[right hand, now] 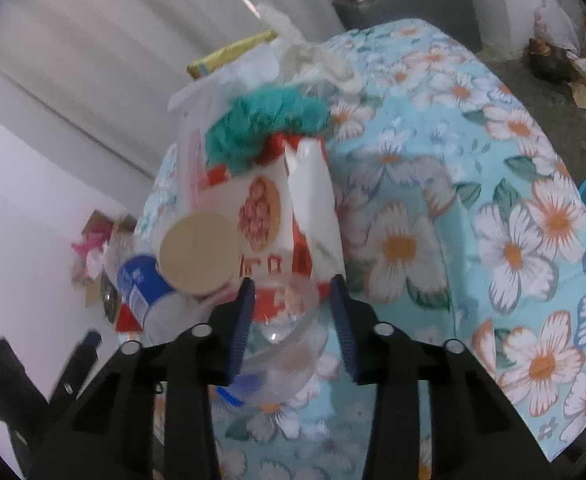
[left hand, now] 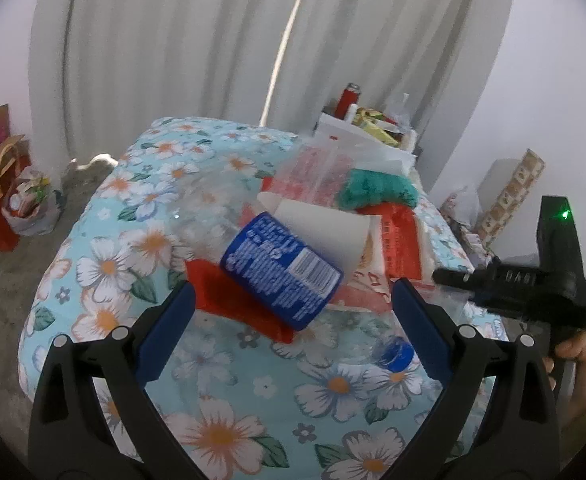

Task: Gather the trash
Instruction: 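Reach into the pile and grasp the clear plastic cup with the right tool, then grasp the white paper cup with the left tool while the right tool holds the clear cup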

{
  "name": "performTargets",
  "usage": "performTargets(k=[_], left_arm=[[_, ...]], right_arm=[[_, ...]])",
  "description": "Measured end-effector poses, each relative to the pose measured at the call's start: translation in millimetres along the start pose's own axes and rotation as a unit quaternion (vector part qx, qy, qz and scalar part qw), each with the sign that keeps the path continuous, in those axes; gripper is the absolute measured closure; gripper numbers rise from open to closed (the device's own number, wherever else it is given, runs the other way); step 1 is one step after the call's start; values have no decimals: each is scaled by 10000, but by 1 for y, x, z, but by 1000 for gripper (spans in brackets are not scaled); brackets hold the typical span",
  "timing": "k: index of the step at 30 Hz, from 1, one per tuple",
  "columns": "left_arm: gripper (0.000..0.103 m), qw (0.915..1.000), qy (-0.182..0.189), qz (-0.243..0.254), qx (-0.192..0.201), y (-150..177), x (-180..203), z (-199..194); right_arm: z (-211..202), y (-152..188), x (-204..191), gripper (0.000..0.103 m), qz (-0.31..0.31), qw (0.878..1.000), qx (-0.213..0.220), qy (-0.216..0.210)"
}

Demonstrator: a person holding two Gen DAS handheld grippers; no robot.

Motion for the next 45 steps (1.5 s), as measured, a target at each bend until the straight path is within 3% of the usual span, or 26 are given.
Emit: performTargets(k=[3,8,10,13,20,27,39,45], left_arm=[[9,9998,111,163,19,-6,7,3],[10,9979,157,621,120,-29,27,11],[29,9972,141,734,84,-38,32,18],[44,9961,233,823,-225,-45,40,36],[64,9892,100,1274,-714,-51,62,72],[84,9723,-655,1972,-1068,-45,67,103],[102,9667,-1081,2218,-685,-69,66,79],[102,9706,-1065,2124,-397,-85,72,47]], right_arm=[[-3,13,4,73,-112,9999,-89,81],[-9,26,19,94,-76,9997,-146,156],[-10,28,24,95,-29,9998,-134,119],[-18,30,25,96,-38,9999,10,102],[-36,23,37,96,-61,9993,335,154],[-43,26,53,96,102,9988,468,34],[-65,22,72,97,312,9966,718,-264],[-92,20,82,97,438,9934,966,-432]])
Point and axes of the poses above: each gripper's, at about its wrist camera, not at the fingertips, and z roughly the way its jaws point, x to its right, y to its underside, the point moved 8 cm from there along z, roughly the way its jaws point, and after that the axes turned 11 degrees about z, right-handed, at the moved point
